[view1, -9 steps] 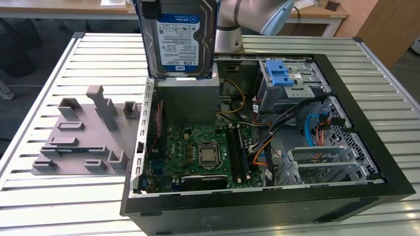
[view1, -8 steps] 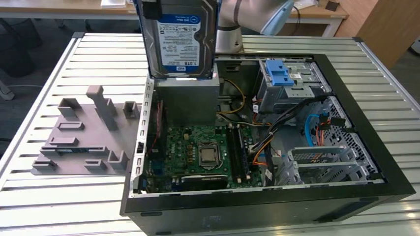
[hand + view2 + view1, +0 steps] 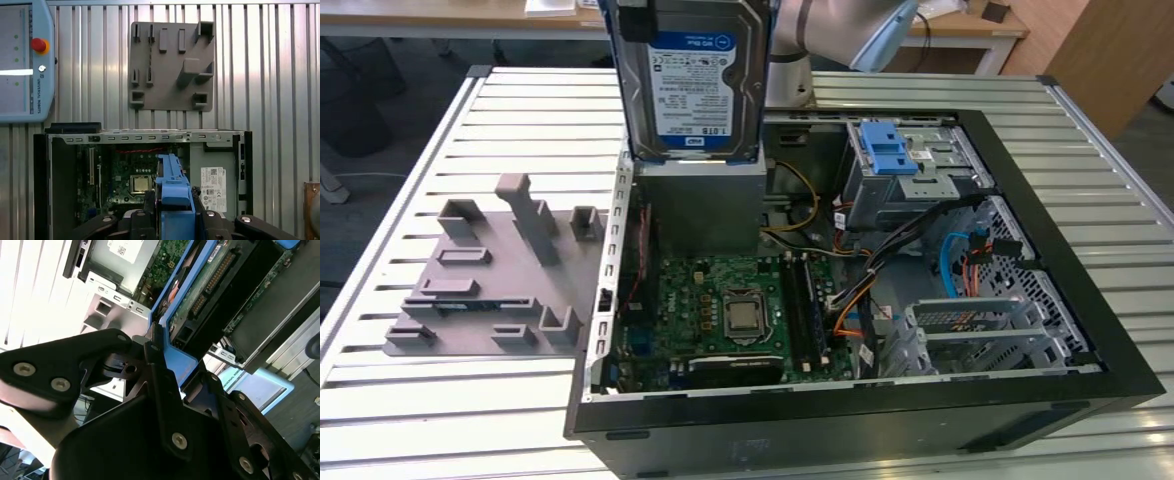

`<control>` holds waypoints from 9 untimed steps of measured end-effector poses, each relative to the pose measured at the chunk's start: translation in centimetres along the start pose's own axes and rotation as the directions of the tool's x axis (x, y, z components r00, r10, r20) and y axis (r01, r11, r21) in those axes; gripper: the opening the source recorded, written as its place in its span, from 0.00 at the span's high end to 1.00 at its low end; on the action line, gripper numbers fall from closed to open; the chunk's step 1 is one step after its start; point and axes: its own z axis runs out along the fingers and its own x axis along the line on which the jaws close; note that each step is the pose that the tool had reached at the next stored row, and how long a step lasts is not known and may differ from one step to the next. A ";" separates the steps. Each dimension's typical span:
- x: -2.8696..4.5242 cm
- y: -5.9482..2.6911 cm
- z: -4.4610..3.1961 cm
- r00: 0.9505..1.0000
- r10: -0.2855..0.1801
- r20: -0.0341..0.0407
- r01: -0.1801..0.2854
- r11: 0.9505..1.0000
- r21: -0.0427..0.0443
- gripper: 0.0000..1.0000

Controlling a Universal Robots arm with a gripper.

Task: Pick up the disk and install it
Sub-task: 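Pick up the disk, then insert the disk into the insertion slot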

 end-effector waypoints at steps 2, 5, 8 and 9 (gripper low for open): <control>0.01 -0.14 0.00 1.000 -0.001 0.000 0.001 1.000 0.000 0.64; 0.01 -0.21 0.00 1.000 -0.001 0.000 0.001 1.000 0.000 0.64; 0.01 -0.23 0.00 1.000 -0.001 0.000 0.001 1.000 0.000 0.64; 0.01 -0.24 0.00 1.000 -0.001 0.000 0.001 1.000 0.000 0.64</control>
